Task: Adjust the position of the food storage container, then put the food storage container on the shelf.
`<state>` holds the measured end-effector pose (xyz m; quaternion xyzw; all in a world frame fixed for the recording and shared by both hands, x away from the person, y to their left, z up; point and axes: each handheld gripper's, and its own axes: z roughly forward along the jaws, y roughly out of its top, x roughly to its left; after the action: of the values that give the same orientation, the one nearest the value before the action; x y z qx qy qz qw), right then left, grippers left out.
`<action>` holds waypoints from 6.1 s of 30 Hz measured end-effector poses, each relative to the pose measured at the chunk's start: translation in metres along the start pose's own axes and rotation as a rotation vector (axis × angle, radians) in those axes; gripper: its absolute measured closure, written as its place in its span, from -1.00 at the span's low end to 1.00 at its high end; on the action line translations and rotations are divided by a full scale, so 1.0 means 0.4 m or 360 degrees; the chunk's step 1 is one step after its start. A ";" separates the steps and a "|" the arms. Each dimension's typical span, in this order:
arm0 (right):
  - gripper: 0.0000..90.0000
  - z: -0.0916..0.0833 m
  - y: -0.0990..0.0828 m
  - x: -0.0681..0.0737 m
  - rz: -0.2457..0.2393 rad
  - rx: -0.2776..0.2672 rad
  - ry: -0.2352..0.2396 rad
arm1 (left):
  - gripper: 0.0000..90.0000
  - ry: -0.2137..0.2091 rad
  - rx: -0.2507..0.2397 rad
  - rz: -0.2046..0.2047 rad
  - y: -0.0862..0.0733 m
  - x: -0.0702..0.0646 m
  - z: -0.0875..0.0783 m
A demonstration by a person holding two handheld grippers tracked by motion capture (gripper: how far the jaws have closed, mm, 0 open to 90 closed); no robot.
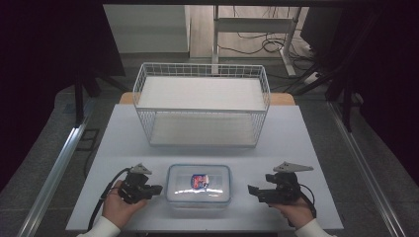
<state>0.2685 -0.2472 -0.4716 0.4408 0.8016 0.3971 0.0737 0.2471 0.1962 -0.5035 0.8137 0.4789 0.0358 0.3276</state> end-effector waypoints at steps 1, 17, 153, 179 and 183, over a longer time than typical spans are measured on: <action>-0.69 0.003 0.000 0.000 -0.0007 -0.0002 0.0010 | 0.86 0.0020 -0.0035 -0.0018 -0.001 0.008 -0.004; -0.72 0.027 0.005 0.014 -0.0024 0.0003 0.0073 | -0.36 -0.0089 -0.0413 -0.0163 -0.034 0.040 -0.085; 0.16 0.161 0.124 -0.001 0.0636 0.0005 0.0592 | 0.14 -0.0736 -0.0343 -0.0527 0.083 0.081 0.045; 0.13 0.285 0.245 -0.114 0.0651 -0.0240 0.0536 | 0.14 -0.0662 -0.0501 -0.0537 0.224 0.200 0.128; 0.11 0.297 0.239 -0.122 0.0639 -0.0221 0.0490 | 0.14 -0.0666 -0.0515 -0.0536 0.221 0.203 0.144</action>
<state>0.4152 -0.1883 -0.4958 0.5192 0.6707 0.5202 -0.0995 0.3789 0.2036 -0.5194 0.6499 0.5173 -0.1115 0.5456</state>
